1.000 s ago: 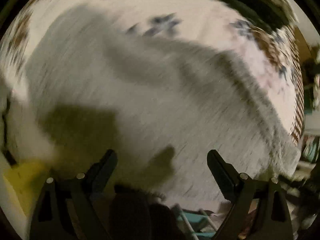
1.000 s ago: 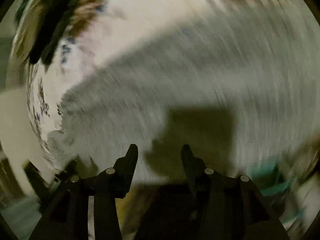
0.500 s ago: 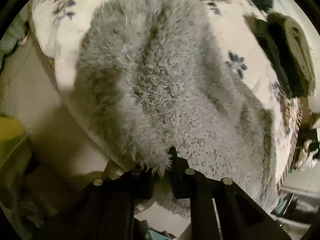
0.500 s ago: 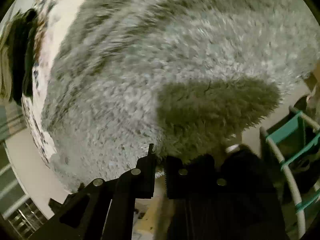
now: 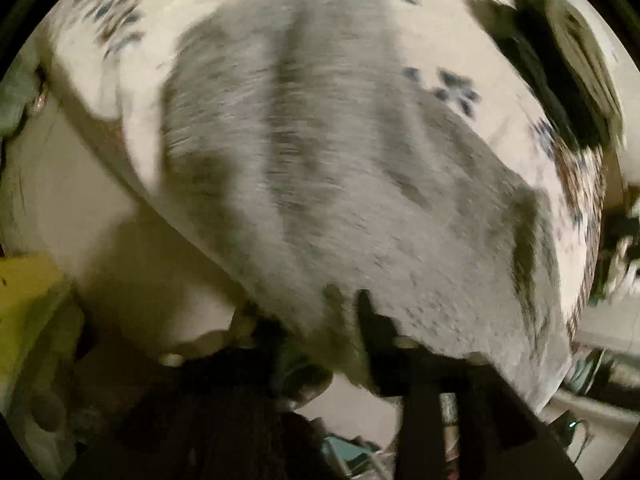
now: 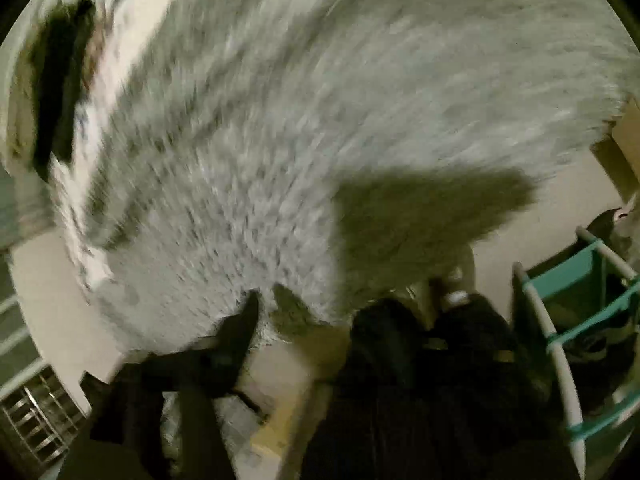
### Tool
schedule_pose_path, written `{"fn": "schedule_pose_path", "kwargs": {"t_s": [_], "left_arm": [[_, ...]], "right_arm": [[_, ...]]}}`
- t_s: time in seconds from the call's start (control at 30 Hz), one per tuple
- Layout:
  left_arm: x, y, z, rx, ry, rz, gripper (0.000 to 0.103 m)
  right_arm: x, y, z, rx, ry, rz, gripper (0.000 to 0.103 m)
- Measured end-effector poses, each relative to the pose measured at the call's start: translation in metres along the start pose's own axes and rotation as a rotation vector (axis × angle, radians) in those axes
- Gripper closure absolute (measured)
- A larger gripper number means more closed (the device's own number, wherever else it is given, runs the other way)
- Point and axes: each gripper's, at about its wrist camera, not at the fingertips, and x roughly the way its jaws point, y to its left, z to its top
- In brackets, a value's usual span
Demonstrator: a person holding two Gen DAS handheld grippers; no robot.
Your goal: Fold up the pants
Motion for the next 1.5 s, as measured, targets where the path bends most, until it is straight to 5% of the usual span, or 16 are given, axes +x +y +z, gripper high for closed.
{"fn": "schedule_pose_path", "kwargs": {"t_s": [0.07,0.33,0.53,0.7,0.73,0.77,0.8,0.93,1.07,1.13,1.3,1.5], "left_arm": [[-0.004,-0.022,-0.007,0.062,0.018,0.012,0.016],[0.046,-0.180,-0.056,0.418,0.105,-0.064,0.016],[0.119,-0.259,-0.079,0.606,0.156,0.049,0.016],[0.142,-0.273,-0.079,0.652,0.170,0.108,0.000],[0.144,-0.275,-0.080,0.659,0.170,0.120,0.000],[0.146,-0.277,-0.080,0.663,0.172,0.138,0.000],[0.147,-0.278,-0.080,0.662,0.174,0.147,0.000],[0.149,-0.278,-0.077,0.633,0.180,0.174,0.000],[0.148,-0.273,-0.075,0.609,0.174,0.184,0.000],[0.150,-0.277,-0.075,0.603,0.168,0.191,0.000],[0.155,-0.285,-0.081,0.598,0.164,0.199,0.000],[0.156,-0.283,-0.074,0.593,0.174,0.201,0.000]], "right_arm": [[-0.019,-0.017,0.000,0.053,-0.059,0.032,0.033],[-0.123,-0.149,0.037,0.324,-0.462,0.114,0.033],[-0.163,-0.223,0.080,0.467,-0.611,0.237,0.033],[-0.152,-0.256,0.126,0.521,-0.546,0.279,0.034],[-0.148,-0.259,0.132,0.529,-0.532,0.282,0.048],[-0.149,-0.260,0.135,0.527,-0.549,0.270,0.074],[-0.150,-0.260,0.138,0.505,-0.572,0.248,0.078],[-0.144,-0.259,0.153,0.431,-0.528,0.264,0.074],[-0.124,-0.269,0.166,0.456,-0.458,0.374,0.042],[-0.115,-0.274,0.172,0.449,-0.473,0.490,0.041],[-0.092,-0.288,0.182,0.495,-0.449,0.519,0.040],[-0.095,-0.286,0.175,0.424,-0.522,0.826,0.039]]}}
